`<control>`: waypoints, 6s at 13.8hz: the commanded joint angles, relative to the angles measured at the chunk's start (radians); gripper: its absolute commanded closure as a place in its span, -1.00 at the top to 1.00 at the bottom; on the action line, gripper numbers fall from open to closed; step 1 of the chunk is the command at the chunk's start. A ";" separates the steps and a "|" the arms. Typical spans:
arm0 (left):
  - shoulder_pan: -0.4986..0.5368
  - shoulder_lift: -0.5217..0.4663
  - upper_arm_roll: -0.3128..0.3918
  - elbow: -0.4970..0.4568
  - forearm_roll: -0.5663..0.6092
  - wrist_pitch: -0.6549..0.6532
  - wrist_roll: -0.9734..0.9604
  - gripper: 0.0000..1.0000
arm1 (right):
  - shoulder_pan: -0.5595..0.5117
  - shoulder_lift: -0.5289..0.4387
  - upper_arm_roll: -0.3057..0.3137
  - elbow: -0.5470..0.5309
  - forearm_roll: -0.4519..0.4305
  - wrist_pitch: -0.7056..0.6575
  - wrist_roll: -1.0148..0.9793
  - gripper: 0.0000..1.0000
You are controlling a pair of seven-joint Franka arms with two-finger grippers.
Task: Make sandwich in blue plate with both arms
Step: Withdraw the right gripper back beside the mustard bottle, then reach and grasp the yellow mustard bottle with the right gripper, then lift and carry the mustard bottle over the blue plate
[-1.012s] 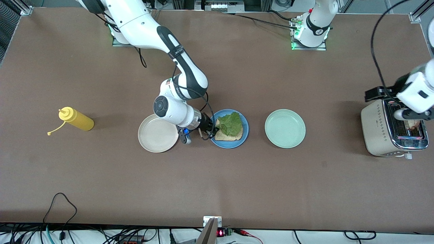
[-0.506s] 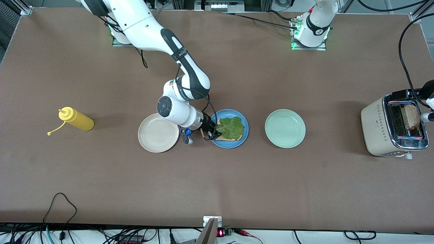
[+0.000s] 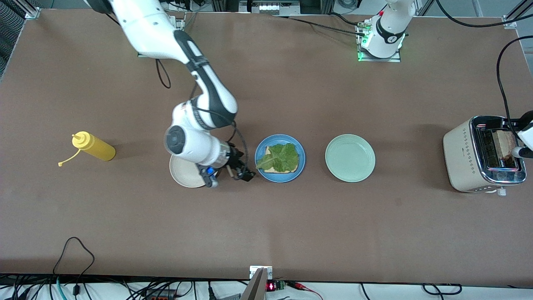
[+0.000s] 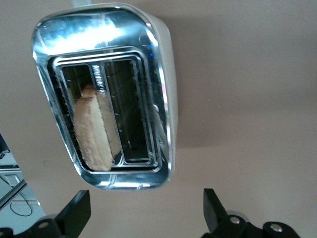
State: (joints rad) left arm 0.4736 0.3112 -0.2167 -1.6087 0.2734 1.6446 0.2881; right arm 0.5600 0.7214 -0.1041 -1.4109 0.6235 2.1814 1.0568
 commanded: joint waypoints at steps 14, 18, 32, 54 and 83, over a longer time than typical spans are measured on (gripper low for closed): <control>0.031 0.012 -0.024 0.010 0.017 0.027 0.043 1.00 | -0.438 -0.381 -0.011 -0.026 -0.433 -0.716 -1.108 1.00; 0.031 0.008 -0.026 0.010 0.015 0.018 0.042 1.00 | -0.540 -0.489 -0.012 -0.061 -0.487 -0.827 -1.412 1.00; 0.026 0.005 -0.026 0.010 0.015 0.006 0.037 1.00 | -1.090 -0.645 -0.011 -0.548 -0.309 -0.517 -2.872 1.00; 0.026 0.003 -0.026 0.010 0.015 0.004 0.039 1.00 | -1.207 0.053 0.067 -0.295 0.344 -0.496 -3.651 1.00; 0.026 0.003 -0.026 0.010 0.015 0.004 0.039 1.00 | -0.947 -0.177 0.311 -0.300 0.061 -0.385 -3.205 -1.00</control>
State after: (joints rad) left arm 0.4990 0.3258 -0.2377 -1.5994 0.2734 1.6652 0.3173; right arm -0.4421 0.5977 0.2065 -1.6953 0.7122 1.7819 -2.2252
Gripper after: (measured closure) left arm 0.000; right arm 0.454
